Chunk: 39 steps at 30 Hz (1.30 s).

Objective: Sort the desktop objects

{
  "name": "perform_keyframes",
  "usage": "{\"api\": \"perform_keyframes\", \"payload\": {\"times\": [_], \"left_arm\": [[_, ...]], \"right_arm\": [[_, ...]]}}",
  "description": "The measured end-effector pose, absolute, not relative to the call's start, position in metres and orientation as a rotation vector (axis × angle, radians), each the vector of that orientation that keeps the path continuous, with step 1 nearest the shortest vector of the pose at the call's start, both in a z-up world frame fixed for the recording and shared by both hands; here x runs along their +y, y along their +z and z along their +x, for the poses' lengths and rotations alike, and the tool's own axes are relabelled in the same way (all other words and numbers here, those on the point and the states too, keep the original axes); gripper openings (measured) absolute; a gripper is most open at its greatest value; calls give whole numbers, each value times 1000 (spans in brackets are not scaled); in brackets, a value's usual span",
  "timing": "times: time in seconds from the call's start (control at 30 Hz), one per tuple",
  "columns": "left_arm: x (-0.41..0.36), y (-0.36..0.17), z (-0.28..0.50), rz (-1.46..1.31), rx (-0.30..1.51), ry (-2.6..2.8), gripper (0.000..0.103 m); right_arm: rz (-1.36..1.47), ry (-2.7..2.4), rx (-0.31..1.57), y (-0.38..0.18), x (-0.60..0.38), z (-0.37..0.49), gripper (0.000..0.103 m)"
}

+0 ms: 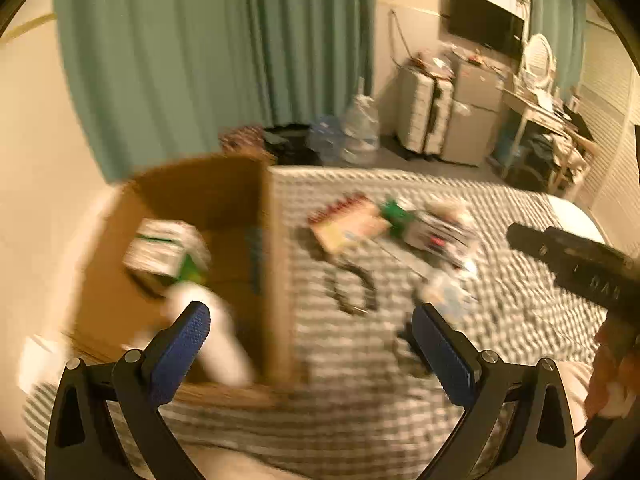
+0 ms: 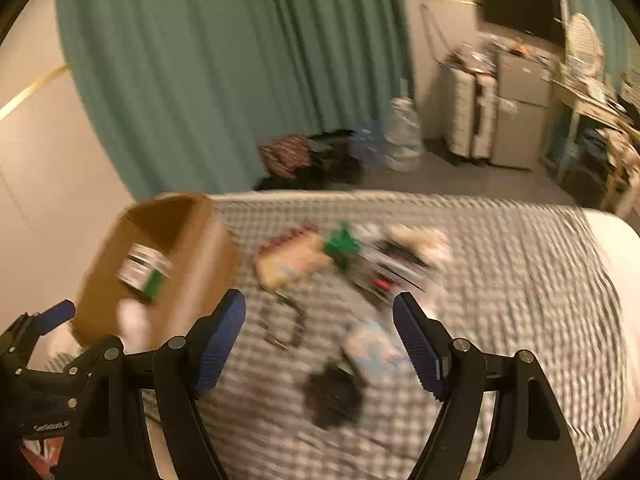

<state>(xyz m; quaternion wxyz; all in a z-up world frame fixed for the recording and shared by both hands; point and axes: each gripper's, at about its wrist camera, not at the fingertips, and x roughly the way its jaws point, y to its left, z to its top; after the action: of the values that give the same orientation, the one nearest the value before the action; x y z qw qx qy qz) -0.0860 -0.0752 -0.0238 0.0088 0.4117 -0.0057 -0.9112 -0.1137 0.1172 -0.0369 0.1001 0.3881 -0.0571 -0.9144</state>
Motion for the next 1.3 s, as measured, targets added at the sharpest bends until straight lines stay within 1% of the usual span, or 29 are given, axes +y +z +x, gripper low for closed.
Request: {"api": "perform_keyframes", "payload": {"times": [0.1,0.23,0.33,0.47,0.5,0.53,0.57,0.6,0.67,0.73,0.8,0.97,1.07,1.1,1.17,1.2,1.27,1.3], "left_arm": [[-31,-64,-95,1419,-22,-2842,103],[3,-115,-114,1625,-10,-2763,103],[9,-147,-133,1726,100,-2689,103],[9,-175,-151,1729,234,-2643,103],[8,-178,-153,1732,266,-2644,98],[7,-182,-156,1736,312,-2650,90],[7,-189,-160,1782,388,-2668,60],[8,-193,-163,1824,425,-2665,51],[6,-198,-162,1837,469,-2660,50],[4,-194,-160,1829,469,-2673,48],[-1,-189,-159,1800,397,-2659,47],[-27,-166,-158,1636,99,-2598,47],[-42,-166,-158,1613,95,-2576,47],[-45,-168,-158,1614,100,-2571,47],[-51,-172,-157,1622,115,-2562,47],[-53,-174,-157,1627,121,-2561,47],[-54,-175,-155,1631,129,-2566,47],[-55,-176,-156,1630,128,-2572,47]], "right_arm": [[1220,-2730,-166,-63,146,-107,76],[1284,-2718,-249,-96,180,-108,76],[1310,-2725,-264,-114,192,-118,76],[1356,-2702,-287,-133,202,-127,76],[1363,-2692,-288,-138,204,-129,76],[1367,-2687,-287,-141,204,-130,76],[1373,-2682,-283,-144,205,-133,76],[1385,-2666,-284,-148,204,-136,76],[1403,-2626,-305,-154,203,-140,76],[1409,-2598,-312,-158,200,-145,76],[1410,-2578,-289,-164,194,-151,76],[1437,-2471,-209,-182,166,-171,76],[1528,-2411,-186,-202,153,-185,76],[1556,-2398,-179,-207,151,-187,74],[1583,-2367,-165,-212,146,-187,48],[1581,-2362,-152,-211,144,-185,48],[1551,-2387,-87,-204,140,-176,38],[1542,-2397,-66,-201,139,-172,36]]}}
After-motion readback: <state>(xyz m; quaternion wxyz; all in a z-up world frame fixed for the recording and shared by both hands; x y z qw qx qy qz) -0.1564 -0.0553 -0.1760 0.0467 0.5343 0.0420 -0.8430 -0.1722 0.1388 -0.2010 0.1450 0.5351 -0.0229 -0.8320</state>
